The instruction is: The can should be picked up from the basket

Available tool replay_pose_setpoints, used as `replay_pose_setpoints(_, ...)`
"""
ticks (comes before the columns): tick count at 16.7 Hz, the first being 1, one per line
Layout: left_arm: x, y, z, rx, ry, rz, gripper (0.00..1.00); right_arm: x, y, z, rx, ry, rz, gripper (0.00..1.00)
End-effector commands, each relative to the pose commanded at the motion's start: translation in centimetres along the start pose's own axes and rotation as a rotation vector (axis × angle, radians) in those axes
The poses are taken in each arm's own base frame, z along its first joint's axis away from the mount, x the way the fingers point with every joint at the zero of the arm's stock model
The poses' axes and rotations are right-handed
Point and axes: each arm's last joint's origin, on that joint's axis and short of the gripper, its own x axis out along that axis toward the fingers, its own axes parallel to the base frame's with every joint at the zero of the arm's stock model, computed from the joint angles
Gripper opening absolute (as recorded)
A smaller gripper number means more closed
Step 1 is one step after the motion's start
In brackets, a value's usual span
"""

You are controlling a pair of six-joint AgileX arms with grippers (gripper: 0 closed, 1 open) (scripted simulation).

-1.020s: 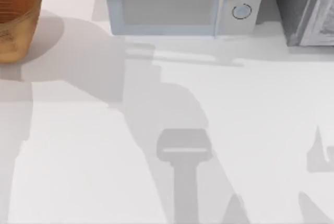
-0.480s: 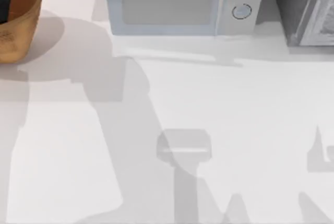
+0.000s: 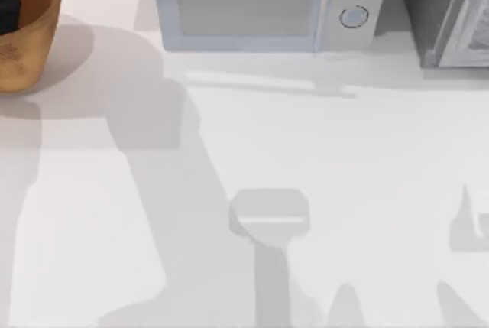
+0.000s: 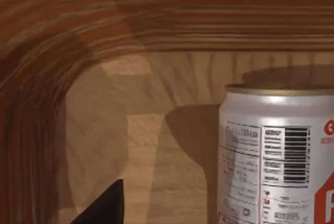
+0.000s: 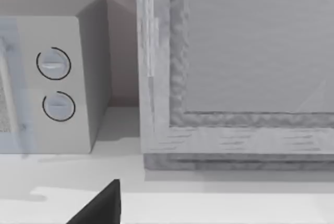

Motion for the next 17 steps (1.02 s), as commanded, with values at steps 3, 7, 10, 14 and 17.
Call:
replay_pose_setpoints(3,2.9,0.0,-0.1,0.001,-0.001,0.000,1.00,0.0,0.0,0.0,0.000,0.000,0.000,1.00)
replay_pose_setpoints(7,3.3,0.1,-0.1,0.001,0.000,0.000,1.00,0.0,0.0,0.0,0.000,0.000,0.000,1.00)
replay_pose_setpoints(10,3.3,0.1,-0.1,0.001,0.000,0.000,0.77,0.0,0.0,0.0,0.000,0.000,0.000,1.00)
replay_pose_setpoints(14,3.3,0.1,-0.1,0.001,0.000,0.000,0.47,0.0,0.0,0.0,0.000,0.000,0.000,1.00)
replay_pose_setpoints(17,3.3,0.1,-0.1,0.001,0.000,0.000,0.25,0.0,0.0,0.0,0.000,0.000,0.000,1.00)
